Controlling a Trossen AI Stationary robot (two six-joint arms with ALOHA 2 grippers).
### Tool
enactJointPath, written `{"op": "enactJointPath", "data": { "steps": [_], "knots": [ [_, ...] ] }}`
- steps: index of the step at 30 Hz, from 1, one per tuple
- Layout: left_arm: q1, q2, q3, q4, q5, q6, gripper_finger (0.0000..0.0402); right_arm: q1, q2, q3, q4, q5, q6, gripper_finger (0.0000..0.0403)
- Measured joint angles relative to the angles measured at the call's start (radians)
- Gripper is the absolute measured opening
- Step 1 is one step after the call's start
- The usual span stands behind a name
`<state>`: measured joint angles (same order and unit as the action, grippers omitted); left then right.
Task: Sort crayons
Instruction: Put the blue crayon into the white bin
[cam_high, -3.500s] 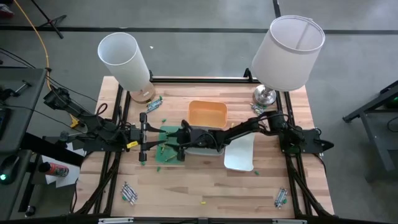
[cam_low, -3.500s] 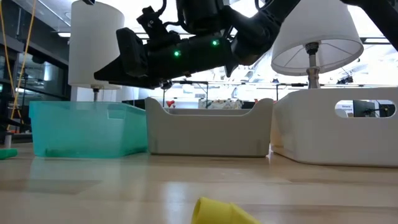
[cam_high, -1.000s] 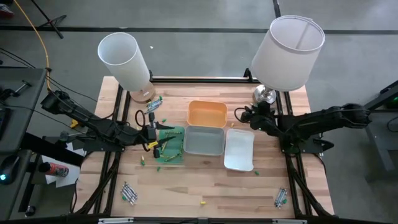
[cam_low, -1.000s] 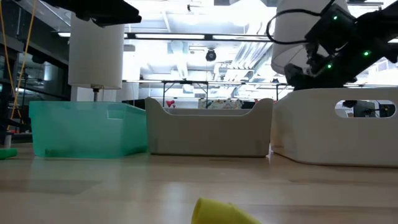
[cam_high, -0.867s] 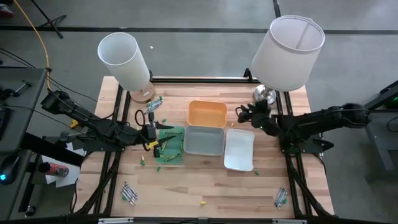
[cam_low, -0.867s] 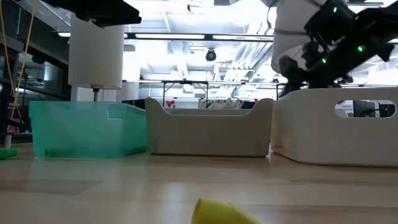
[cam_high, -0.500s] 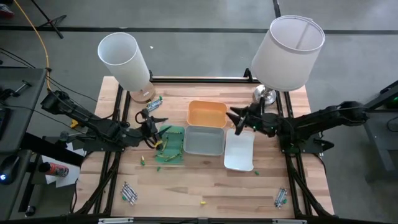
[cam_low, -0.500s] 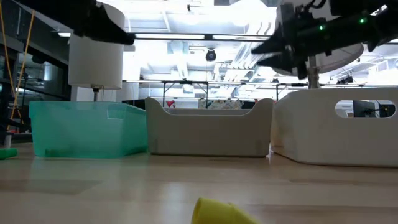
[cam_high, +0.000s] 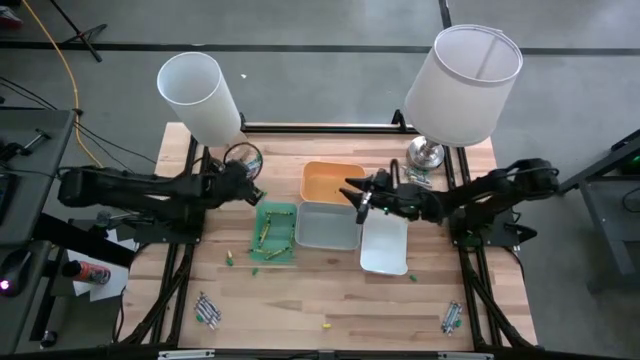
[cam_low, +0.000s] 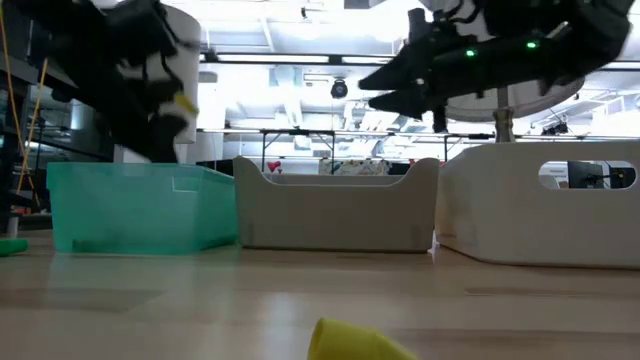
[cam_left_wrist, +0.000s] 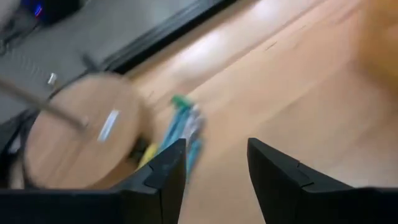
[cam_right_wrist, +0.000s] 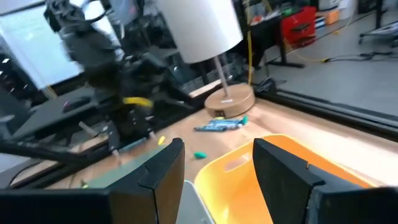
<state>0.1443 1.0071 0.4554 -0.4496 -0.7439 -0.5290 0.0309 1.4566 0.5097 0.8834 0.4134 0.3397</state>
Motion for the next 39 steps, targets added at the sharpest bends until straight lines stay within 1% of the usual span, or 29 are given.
{"op": "enactJointPath", "data": {
  "steps": [3,7,10,14,17,24,33,39],
  "knots": [
    [0.103,0.035,-0.023,0.009,0.068,0.017,0.0158,-0.008,0.036,0.064,-0.076,-0.058,-0.002,0.0183],
    [0.204,0.079,-0.043,0.056,0.163,0.065,0.0158,-0.010,0.063,0.139,-0.191,-0.075,-0.008,0.0183],
    [0.253,0.113,-0.050,0.090,0.212,0.100,0.0158,-0.010,0.071,0.177,-0.267,-0.074,-0.008,0.0183],
    [0.295,0.161,-0.050,0.096,0.238,0.120,0.0158,-0.008,0.071,0.192,-0.311,-0.085,-0.004,0.0183],
    [0.316,0.195,-0.050,0.098,0.256,0.121,0.0158,-0.006,0.071,0.191,-0.312,-0.089,-0.002,0.0183],
    [0.341,0.241,-0.050,0.097,0.350,0.140,0.0158,-0.004,0.071,0.190,-0.320,-0.090,-0.001,0.0183],
    [0.341,0.256,-0.047,0.069,0.360,0.139,0.0158,-0.004,0.071,0.189,-0.321,-0.089,-0.001,0.0183],
    [0.342,0.256,-0.046,0.024,0.460,0.138,0.0148,-0.004,0.071,0.189,-0.327,-0.089,-0.001,0.0183]
  ]
}}
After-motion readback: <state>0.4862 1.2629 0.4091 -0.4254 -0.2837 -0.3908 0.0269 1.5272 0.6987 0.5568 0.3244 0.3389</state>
